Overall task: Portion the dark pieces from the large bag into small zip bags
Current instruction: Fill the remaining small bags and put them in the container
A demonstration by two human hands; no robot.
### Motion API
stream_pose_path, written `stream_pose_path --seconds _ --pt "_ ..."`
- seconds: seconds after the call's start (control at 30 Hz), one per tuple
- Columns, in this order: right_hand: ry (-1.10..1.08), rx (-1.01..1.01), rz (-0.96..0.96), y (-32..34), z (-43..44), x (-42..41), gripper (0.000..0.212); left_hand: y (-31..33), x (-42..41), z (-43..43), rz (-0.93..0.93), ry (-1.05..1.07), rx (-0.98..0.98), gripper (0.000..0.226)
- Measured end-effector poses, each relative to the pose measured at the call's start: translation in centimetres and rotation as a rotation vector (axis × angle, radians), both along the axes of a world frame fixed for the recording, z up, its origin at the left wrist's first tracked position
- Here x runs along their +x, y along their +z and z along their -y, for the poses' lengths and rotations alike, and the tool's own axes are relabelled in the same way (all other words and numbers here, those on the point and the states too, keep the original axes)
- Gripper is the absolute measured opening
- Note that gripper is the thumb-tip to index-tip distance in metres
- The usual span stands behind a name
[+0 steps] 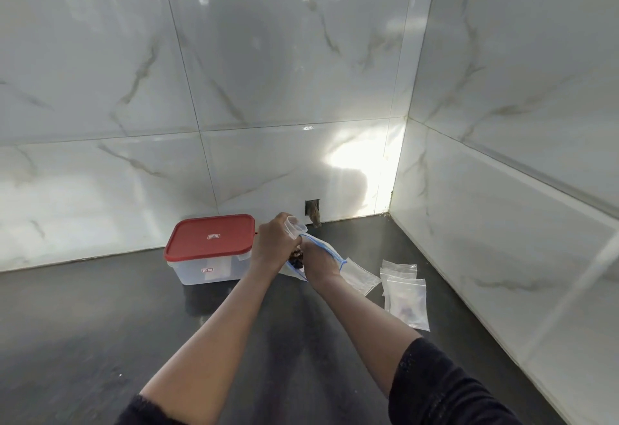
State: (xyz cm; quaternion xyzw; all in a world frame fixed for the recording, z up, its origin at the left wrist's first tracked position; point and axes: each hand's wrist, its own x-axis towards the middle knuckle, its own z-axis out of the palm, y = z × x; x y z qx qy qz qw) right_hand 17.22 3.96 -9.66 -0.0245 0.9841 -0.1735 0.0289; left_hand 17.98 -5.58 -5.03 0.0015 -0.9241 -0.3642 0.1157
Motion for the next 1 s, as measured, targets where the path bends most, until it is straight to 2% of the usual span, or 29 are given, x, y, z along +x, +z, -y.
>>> stream_pose_path --seconds 0.1,0.37,0.8,1.0 --pt "-0.062 0.028 0.040 -0.5 -0.1 0.1 0.036 0.1 0.3 -0.2 0.003 -0.004 -0.015 0.037" --pt "-0.028 0.121 0.105 -0.2 -0.6 0.2 0.034 -0.1 0.8 0.0 0.011 0.003 -0.021 0.043" --pt "0.129 0.254 -0.007 1.2 -0.7 1.7 0.033 -0.4 1.0 0.0 0.005 0.023 -0.054 0.035" --pt "0.071 0.176 -0.094 1.0 -1.1 2.6 0.033 -0.4 1.3 0.1 -0.007 0.009 -0.061 0.031"
